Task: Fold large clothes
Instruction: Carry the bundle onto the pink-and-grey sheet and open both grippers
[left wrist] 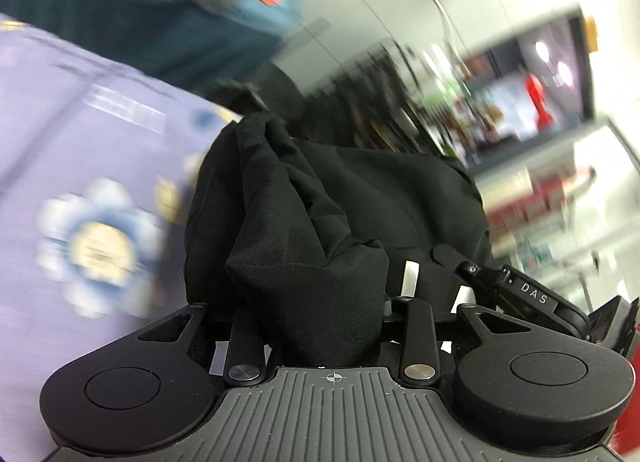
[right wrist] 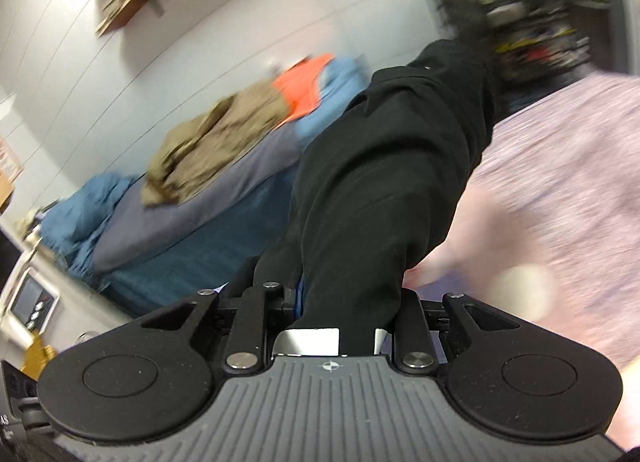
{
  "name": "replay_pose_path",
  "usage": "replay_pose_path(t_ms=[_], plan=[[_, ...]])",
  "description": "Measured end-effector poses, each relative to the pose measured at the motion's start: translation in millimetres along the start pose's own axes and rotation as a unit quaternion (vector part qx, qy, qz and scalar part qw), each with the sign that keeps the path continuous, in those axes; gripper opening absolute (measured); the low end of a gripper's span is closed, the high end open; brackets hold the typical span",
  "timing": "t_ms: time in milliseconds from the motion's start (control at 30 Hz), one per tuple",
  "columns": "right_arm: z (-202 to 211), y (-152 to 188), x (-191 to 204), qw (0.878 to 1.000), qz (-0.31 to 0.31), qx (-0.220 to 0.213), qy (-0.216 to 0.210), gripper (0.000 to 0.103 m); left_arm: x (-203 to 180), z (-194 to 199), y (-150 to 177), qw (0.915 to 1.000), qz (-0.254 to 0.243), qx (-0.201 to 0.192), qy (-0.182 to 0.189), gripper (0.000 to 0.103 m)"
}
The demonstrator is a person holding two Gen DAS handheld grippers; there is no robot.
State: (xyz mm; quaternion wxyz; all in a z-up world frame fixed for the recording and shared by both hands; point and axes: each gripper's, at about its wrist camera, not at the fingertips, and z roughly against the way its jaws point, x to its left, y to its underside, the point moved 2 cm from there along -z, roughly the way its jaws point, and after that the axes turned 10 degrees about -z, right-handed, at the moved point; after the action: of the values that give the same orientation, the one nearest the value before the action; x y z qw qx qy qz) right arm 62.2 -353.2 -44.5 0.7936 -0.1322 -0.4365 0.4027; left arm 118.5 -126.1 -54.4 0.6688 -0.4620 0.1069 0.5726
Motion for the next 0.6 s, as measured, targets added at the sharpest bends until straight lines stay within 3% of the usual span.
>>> replay_pose_path(t_ms=[333,600], plan=[[101,-38,-141,0.992,-0.041,-0.087,0.076,0.027,-112,-122,31,0.9914,-0.074,0.085,0.065,0.081],[150,-75,-197,0.985,-0.033,-0.143,0.086,0.027,-179,-181,30,0.9845,-0.111,0.08,0.109,0.081]])
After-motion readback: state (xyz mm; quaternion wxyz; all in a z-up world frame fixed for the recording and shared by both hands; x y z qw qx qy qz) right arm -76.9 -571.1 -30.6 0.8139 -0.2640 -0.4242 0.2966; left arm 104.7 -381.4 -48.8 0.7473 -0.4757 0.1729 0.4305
